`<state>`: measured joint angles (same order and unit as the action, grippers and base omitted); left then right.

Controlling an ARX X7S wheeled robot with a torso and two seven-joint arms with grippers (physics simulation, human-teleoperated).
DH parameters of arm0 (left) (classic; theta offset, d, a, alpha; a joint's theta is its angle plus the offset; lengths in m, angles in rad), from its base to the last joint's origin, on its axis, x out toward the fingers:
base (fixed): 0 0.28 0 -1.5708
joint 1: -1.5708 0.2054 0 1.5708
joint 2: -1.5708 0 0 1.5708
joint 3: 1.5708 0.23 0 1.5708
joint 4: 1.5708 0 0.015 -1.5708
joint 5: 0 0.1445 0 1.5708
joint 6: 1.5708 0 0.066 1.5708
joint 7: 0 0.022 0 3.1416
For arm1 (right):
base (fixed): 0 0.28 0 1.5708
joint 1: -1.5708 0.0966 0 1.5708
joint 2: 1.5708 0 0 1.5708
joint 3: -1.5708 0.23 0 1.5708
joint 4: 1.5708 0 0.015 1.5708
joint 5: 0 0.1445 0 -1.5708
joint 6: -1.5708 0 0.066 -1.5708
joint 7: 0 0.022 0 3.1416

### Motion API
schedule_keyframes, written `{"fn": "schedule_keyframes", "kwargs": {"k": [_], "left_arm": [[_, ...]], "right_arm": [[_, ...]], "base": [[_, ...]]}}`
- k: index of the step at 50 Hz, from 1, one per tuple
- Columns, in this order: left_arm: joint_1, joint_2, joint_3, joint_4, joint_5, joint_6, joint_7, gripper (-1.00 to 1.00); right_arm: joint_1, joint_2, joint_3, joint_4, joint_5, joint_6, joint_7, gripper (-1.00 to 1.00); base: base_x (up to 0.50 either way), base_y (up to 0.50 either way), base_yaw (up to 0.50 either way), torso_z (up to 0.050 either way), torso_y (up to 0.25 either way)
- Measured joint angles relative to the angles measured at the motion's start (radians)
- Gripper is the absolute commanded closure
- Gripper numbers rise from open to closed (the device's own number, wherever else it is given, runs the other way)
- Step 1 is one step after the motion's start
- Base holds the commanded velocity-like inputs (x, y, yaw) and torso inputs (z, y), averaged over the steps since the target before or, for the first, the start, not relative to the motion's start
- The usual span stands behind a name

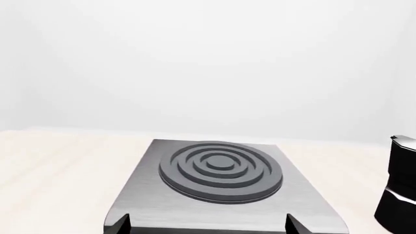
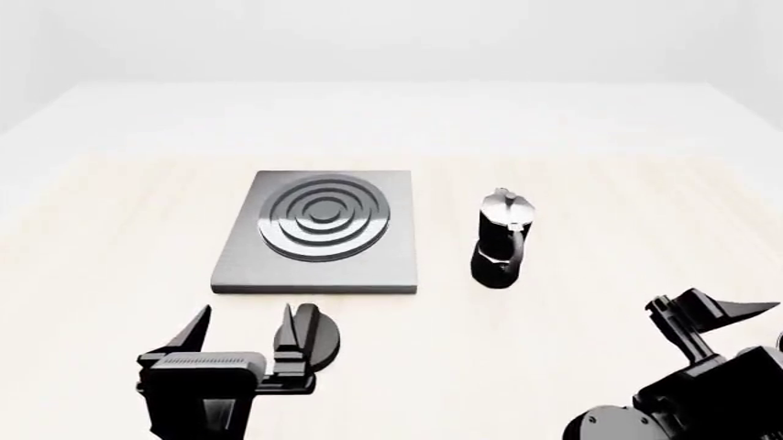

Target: Put the frying pan on the stove.

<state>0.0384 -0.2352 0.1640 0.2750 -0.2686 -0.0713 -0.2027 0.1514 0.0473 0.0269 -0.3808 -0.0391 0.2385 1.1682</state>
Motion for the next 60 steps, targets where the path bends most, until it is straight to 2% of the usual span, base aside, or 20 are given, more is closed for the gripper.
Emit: {"fn": "schedule_keyframes", "kwargs": {"k": [38, 60], "left_arm": [[0.008, -0.016, 0.019, 0.017, -0.01, 0.006, -0.016, -1.0], [0.009, -0.024, 0.026, 0.011, -0.017, 0.016, -0.023, -1.0]], "right_arm": [[0.031, 0.011, 0.011, 0.086, 0.142, 0.03, 0.12, -1.0], [0.042, 0.007, 0.032, 0.161, 0.235, -0.017, 0.155, -1.0]], "base": [[0.0, 0.0, 0.0, 0.0, 0.0], [0.0, 0.0, 0.0, 0.0, 0.0]]}}
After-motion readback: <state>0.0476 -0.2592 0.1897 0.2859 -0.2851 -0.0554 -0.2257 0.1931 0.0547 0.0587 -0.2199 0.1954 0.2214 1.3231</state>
